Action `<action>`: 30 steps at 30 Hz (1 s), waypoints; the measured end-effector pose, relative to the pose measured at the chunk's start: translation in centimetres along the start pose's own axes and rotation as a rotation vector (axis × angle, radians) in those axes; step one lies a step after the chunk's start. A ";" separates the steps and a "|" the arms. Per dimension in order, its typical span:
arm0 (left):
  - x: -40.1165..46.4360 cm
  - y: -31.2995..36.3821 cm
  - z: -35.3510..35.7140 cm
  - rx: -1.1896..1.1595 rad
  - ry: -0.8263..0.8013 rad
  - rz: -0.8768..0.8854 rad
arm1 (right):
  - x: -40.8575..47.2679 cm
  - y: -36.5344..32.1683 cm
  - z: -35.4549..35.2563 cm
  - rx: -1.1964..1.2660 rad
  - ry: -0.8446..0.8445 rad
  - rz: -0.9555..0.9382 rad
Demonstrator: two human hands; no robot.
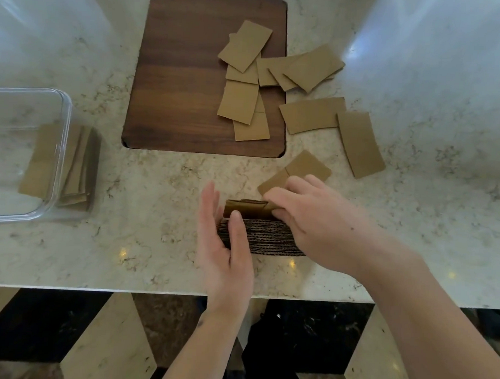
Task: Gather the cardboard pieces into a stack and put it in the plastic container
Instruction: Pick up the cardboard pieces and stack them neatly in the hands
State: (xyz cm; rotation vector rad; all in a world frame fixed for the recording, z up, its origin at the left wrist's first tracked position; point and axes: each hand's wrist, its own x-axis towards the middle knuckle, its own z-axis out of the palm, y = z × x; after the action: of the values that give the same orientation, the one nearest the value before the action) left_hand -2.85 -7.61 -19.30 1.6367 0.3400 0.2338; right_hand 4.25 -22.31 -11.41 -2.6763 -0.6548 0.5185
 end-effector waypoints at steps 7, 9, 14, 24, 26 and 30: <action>0.2 0.3 0.2 0.121 0.065 0.048 | 0.9 -1.7 1.4 0.406 0.097 0.035; 0.2 0.5 0.4 0.124 0.082 0.041 | 0.1 -0.9 1.3 0.581 0.279 0.075; 0.3 0.8 0.4 0.089 0.076 0.021 | -3.6 1.3 3.5 0.890 0.613 0.363; 0.5 1.1 0.5 -0.027 0.077 0.004 | -1.8 -1.7 7.0 1.194 0.610 0.344; 0.5 1.2 0.8 -0.021 0.109 0.000 | -1.9 -1.9 7.3 1.193 0.670 0.354; 0.7 1.1 1.0 -0.121 0.143 -0.097 | -2.8 -1.9 8.5 1.236 0.714 0.230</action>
State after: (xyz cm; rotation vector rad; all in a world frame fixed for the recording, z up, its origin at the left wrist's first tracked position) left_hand -1.74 -8.35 -18.35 1.4832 0.5038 0.2931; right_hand -2.33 -20.12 -17.35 -1.5381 0.1872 -0.0509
